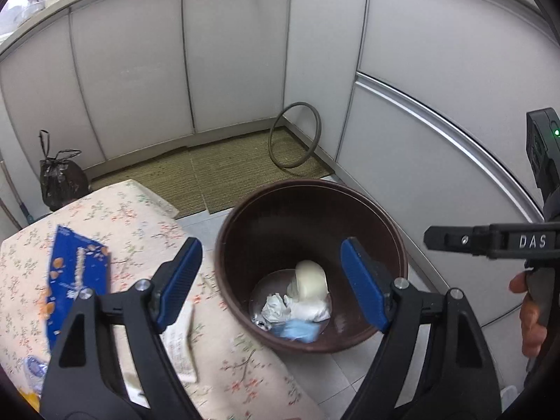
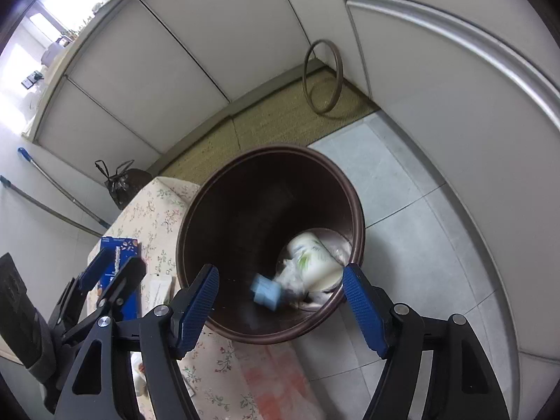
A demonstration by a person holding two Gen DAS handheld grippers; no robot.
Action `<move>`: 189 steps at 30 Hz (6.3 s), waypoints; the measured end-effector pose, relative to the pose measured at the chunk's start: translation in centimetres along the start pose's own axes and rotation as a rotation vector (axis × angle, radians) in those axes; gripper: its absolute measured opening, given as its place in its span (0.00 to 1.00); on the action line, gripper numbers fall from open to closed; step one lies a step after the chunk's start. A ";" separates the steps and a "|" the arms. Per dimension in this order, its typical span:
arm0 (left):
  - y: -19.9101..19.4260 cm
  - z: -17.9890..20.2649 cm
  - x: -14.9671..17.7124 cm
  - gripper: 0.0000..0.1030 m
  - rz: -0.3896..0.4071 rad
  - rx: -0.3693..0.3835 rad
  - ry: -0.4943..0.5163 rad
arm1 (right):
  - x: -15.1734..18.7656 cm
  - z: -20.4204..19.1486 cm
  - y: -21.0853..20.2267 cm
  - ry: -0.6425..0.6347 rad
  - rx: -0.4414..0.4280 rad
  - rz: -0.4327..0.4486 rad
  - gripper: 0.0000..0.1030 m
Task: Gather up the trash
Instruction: 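Carry carton and cup over the brown bin and release both, then move both grippers back over the table toward the bottle and box, then grasp the plastic water bottle with the left gripper while the right grasps the blue biscuit box, then carry the bottle and blue box over the brown bin and open both grippers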
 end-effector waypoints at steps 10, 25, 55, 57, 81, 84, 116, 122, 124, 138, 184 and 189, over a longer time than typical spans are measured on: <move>-7.6 -4.6 1.4 0.86 0.039 -0.024 -0.004 | 1.2 -5.9 -4.5 -0.125 0.018 0.072 0.75; -17.1 -14.5 6.1 0.97 0.006 -0.097 -0.096 | 5.2 -17.1 -8.8 -0.336 0.031 0.221 0.83; -11.1 -33.0 19.1 0.65 -0.372 -0.034 -0.631 | 14.7 -26.6 4.4 -0.672 0.123 -0.040 0.87; -10.0 -32.5 18.7 0.60 -0.392 -0.008 -0.656 | 14.7 -27.0 4.9 -0.681 0.131 -0.043 0.87; -4.2 -32.1 17.5 0.31 -0.410 -0.030 -0.823 | 13.8 -25.4 8.0 -0.594 0.131 -0.120 0.87; -5.1 -32.0 16.5 0.31 -0.377 -0.040 -0.778 | 13.9 -25.4 8.1 -0.591 0.132 -0.119 0.87; -16.0 -35.2 12.4 0.29 -0.119 -0.190 -0.532 | 7.4 -34.6 21.6 -0.367 -0.042 -0.291 0.87; -15.7 -35.3 12.4 0.29 -0.124 -0.186 -0.537 | 7.7 -32.3 24.1 -0.258 -0.134 -0.354 0.89; -15.6 -35.4 12.5 0.29 -0.128 -0.189 -0.539 | 7.8 -32.1 24.4 -0.237 -0.161 -0.352 0.92; -16.2 -34.7 11.6 0.27 -0.085 -0.192 -0.525 | 7.0 -32.5 20.5 -0.265 -0.157 -0.257 0.91; 0.2 -2.3 -0.5 0.16 0.036 0.144 -0.126 | -0.5 -5.5 1.4 -0.073 0.065 0.015 0.91; 2.8 -1.2 -0.3 0.16 0.014 0.128 -0.126 | -1.1 -3.8 3.2 -0.074 0.100 0.003 0.91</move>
Point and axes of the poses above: each gripper's, at about its wrist camera, not at the fingertips, and y roughly the way its jaws point, z to its right, x to its underside, the point moved 7 cm from there along y, roughly the way its jaws point, and after that the axes turned 1 degree about -y, right-handed, at the moved point
